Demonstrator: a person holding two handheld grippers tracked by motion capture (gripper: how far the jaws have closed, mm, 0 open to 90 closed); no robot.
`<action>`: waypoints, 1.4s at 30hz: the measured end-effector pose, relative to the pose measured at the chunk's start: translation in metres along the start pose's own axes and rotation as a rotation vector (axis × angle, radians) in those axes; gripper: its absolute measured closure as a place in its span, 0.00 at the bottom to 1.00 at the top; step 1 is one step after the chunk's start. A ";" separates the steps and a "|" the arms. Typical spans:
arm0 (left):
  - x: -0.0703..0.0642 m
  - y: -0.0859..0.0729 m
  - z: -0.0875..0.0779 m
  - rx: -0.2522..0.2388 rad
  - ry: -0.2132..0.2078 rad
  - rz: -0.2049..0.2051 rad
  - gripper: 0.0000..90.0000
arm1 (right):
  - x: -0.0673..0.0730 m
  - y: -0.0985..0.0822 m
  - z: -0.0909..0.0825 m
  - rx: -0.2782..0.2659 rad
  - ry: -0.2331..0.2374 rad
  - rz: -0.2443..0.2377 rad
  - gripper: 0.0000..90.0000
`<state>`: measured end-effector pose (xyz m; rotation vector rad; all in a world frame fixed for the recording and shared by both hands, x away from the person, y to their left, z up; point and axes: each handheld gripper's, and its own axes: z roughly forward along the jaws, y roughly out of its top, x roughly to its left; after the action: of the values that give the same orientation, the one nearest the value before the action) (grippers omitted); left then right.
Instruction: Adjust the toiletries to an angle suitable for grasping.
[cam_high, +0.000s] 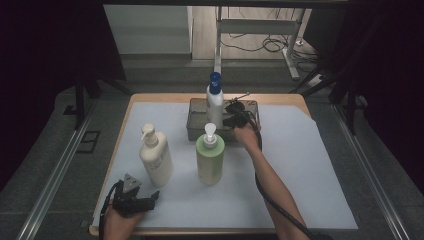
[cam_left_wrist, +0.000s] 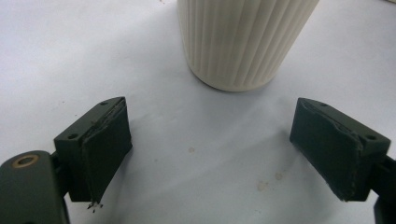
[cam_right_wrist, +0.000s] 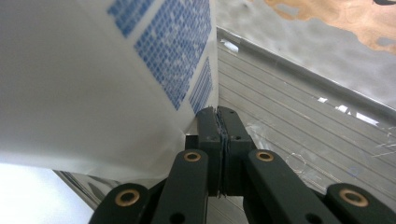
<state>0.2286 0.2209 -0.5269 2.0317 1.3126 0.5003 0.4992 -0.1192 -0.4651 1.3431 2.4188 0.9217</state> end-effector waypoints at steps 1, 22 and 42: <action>0.000 0.000 0.000 0.000 0.000 0.000 0.13 | 0.000 0.000 0.000 -0.001 0.002 -0.001 0.99; 0.000 0.000 0.000 0.000 0.000 0.000 0.13 | 0.001 0.002 0.006 0.003 0.011 0.023 0.99; 0.000 0.000 0.000 0.000 0.000 0.000 0.13 | 0.016 0.009 0.014 0.012 0.026 -0.010 0.99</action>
<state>0.2287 0.2209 -0.5269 2.0315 1.3128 0.4996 0.5033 -0.0967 -0.4690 1.3303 2.4518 0.9301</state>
